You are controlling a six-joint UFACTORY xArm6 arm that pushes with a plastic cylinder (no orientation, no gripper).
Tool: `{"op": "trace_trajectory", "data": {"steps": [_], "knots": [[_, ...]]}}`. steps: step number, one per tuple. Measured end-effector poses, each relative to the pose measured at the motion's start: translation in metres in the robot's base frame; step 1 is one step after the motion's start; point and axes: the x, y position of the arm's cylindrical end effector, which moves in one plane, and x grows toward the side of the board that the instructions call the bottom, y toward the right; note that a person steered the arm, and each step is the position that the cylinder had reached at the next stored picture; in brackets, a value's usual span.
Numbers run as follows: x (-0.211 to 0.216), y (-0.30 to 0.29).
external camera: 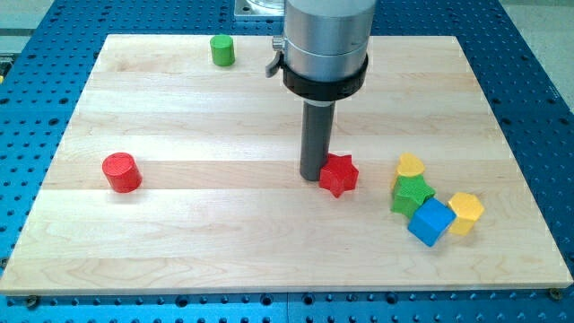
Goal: Place the cube bottom left to the hexagon
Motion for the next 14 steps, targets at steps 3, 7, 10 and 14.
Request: {"op": "trace_trajectory", "data": {"steps": [3, 7, 10, 14], "knots": [[0.05, 0.083], [-0.07, 0.072], [0.05, 0.291], [0.135, 0.163]]}}
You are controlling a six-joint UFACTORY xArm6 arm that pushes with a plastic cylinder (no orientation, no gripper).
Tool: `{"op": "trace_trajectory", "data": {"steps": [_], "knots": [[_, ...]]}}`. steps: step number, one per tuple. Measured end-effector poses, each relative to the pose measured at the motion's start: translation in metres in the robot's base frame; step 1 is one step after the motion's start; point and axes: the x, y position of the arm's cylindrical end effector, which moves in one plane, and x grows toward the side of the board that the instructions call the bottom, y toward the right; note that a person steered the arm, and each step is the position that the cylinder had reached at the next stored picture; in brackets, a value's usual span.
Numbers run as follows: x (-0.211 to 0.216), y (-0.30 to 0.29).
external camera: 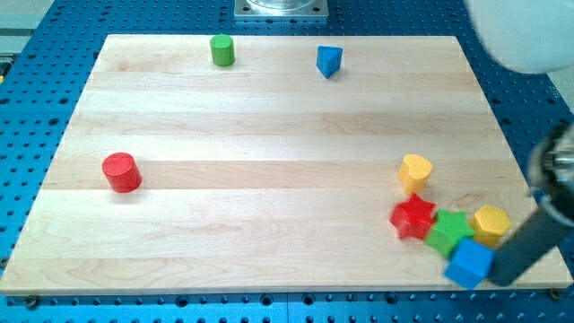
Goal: Place the cube bottom left to the hexagon
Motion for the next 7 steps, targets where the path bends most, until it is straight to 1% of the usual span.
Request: {"op": "trace_trajectory", "data": {"steps": [1, 3, 4, 5, 6, 7], "knots": [[-0.002, -0.048], [-0.065, -0.088], [-0.042, -0.139], [0.001, -0.155], [0.001, -0.149], [0.0, -0.111]]}}
